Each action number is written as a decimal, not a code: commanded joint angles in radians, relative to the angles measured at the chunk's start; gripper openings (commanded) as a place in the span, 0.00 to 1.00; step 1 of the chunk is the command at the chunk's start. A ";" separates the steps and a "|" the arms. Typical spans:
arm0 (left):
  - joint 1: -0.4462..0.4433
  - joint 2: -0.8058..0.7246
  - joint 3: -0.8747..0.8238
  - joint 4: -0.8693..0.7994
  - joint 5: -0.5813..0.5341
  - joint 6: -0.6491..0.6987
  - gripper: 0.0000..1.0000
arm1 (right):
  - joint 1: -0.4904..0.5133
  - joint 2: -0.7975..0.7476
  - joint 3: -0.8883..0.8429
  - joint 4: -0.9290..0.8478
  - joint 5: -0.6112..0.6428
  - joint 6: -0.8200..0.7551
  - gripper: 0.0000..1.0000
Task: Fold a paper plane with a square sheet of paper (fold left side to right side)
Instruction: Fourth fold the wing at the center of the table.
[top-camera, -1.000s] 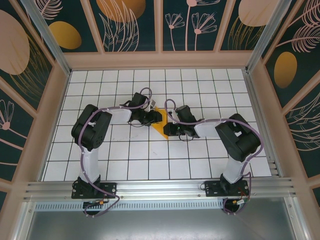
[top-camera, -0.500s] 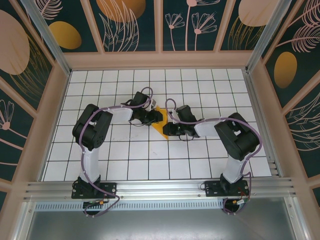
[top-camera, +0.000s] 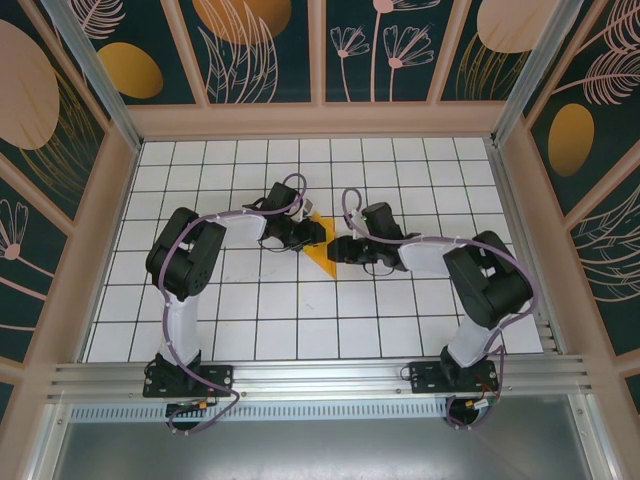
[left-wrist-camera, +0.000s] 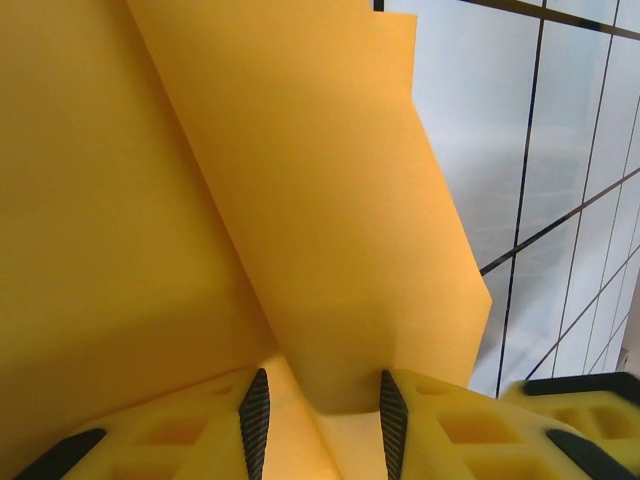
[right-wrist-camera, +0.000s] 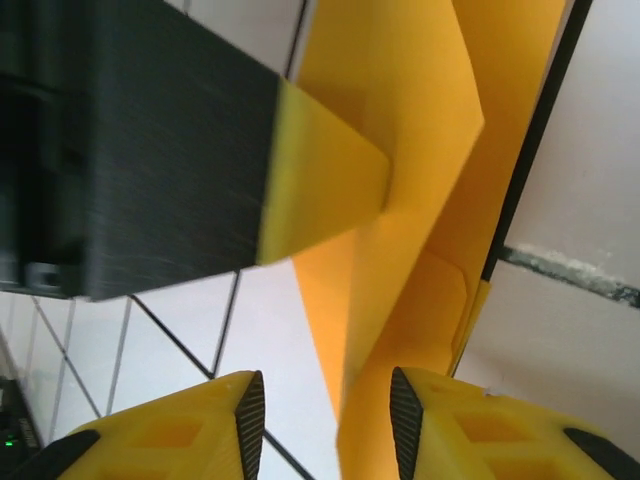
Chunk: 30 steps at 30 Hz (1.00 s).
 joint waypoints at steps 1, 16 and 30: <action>-0.004 0.059 -0.008 -0.052 -0.087 0.038 0.39 | -0.050 -0.043 0.016 -0.010 -0.057 -0.004 0.43; -0.004 0.053 -0.011 -0.051 -0.086 0.037 0.38 | -0.090 0.162 0.182 -0.028 -0.069 0.022 0.35; -0.004 0.051 -0.011 -0.049 -0.080 0.040 0.38 | -0.090 0.225 0.222 -0.062 -0.073 -0.001 0.05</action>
